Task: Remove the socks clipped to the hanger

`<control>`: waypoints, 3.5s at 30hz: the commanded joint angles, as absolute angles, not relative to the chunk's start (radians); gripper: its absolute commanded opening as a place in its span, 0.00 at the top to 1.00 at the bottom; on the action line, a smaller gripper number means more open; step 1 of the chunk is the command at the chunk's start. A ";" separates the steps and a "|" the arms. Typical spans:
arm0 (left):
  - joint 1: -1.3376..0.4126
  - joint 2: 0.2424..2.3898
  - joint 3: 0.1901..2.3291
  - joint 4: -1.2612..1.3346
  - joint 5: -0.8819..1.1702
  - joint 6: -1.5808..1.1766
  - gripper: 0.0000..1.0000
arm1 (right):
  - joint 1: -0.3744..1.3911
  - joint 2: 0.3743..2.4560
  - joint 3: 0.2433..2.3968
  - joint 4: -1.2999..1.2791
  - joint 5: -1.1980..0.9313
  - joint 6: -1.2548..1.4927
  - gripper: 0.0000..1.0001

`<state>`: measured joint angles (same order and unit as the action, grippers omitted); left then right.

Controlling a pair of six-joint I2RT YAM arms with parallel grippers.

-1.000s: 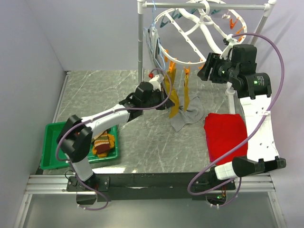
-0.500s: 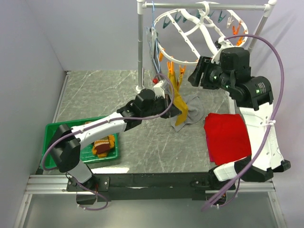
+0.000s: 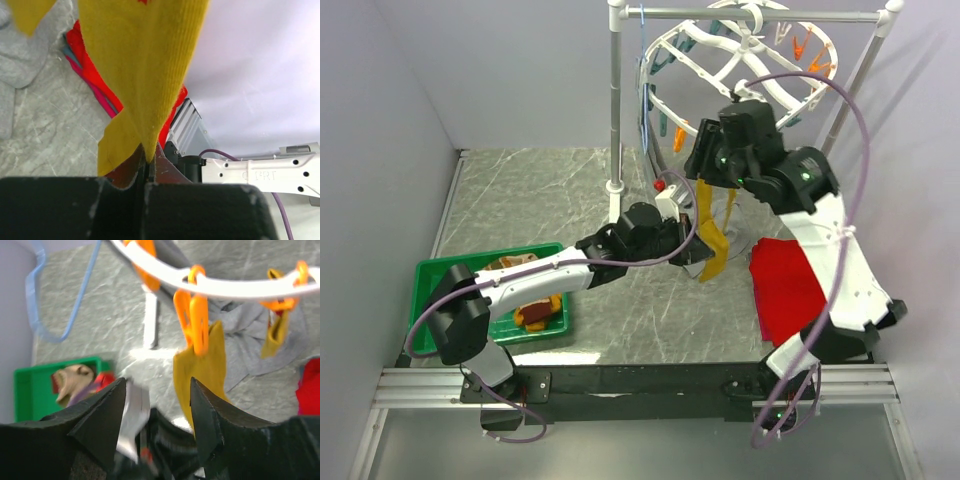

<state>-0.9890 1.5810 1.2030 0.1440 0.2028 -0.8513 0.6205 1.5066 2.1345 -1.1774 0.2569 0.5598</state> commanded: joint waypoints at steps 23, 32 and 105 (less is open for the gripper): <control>-1.045 1.598 1.296 0.118 0.184 -0.864 0.99 | 0.637 1.686 2.282 -1.155 0.592 0.459 0.46; -1.054 1.605 1.315 0.100 0.178 -0.858 0.99 | 0.635 1.736 2.310 -1.120 0.615 0.433 0.55; -0.204 0.681 0.890 -0.424 0.394 -1.021 0.28 | 0.600 1.594 2.114 -0.968 0.387 0.416 0.97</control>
<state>-0.1959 0.6682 0.9813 -0.7181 0.1368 -0.9245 0.6014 1.6363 2.0941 -0.9859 0.4160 0.4286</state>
